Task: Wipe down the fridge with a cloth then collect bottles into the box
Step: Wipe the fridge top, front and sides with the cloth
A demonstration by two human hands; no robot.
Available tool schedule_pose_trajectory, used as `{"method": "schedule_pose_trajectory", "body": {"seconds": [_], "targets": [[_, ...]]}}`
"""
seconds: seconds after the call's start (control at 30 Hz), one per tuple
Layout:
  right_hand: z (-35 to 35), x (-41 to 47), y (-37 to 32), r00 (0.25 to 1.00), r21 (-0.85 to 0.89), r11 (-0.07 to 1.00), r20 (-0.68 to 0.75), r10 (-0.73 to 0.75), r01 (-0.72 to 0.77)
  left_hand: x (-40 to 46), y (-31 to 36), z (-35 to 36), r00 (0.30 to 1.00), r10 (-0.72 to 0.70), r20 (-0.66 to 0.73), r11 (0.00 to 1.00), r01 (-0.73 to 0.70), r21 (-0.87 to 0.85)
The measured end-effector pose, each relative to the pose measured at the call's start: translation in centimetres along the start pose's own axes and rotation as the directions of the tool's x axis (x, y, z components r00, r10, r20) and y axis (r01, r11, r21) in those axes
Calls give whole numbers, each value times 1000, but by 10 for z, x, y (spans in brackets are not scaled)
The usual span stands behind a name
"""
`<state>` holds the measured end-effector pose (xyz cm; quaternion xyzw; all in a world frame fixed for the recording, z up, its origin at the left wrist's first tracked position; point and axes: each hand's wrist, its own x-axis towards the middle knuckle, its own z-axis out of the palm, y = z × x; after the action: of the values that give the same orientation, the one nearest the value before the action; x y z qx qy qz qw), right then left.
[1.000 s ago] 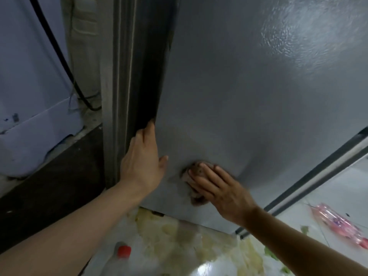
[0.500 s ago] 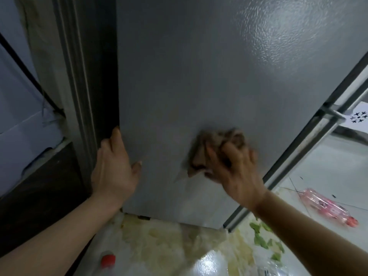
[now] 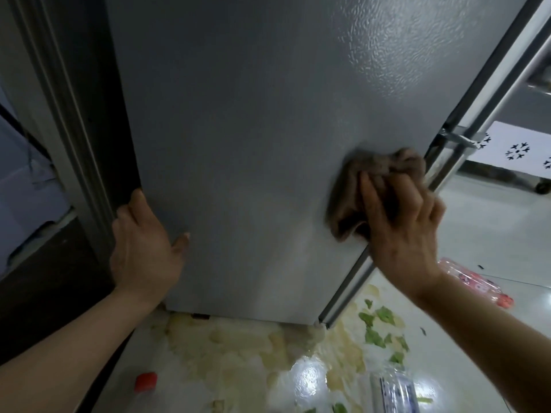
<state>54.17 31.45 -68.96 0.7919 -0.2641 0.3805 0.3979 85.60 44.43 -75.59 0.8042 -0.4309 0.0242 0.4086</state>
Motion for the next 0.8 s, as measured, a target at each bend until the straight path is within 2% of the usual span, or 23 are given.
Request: {"method": "schedule_pose_trajectory", "body": {"seconds": [0.1,0.2,0.27,0.33,0.43,0.53,0.63,0.73,0.8], "targets": [[14,-44,-27,987,-1,995,129,-95,96,-6,5,3,999,-17,-39,1000,18,17],[10,-74,-27,907,-5,943,277,-318,332,-7,5,1,999,-35,-21,999,35,10],[1,-70,-20,873,5,920,314,-373,391,-8,5,-1,999,-46,-9,999,46,16],[-10,-50,-8,909,-28,941,269,-319,338,-11,6,-2,999,-51,0,998,51,23],[-24,-18,19,990,-122,988,119,-77,91,-16,0,2,999,-41,18,998,40,52],[-13,-15,23,999,-146,989,12,41,-39,-19,-7,10,999,-35,22,998,33,62],[11,-54,2,999,-118,993,35,16,-12,-19,-7,16,998,-59,-5,997,59,48],[24,-97,-14,984,-80,993,165,-68,82,-19,-8,18,999,-43,-27,997,45,67],[28,-126,-23,940,-71,976,291,-177,206,-19,-9,18,999,-33,-32,996,35,77]]}}
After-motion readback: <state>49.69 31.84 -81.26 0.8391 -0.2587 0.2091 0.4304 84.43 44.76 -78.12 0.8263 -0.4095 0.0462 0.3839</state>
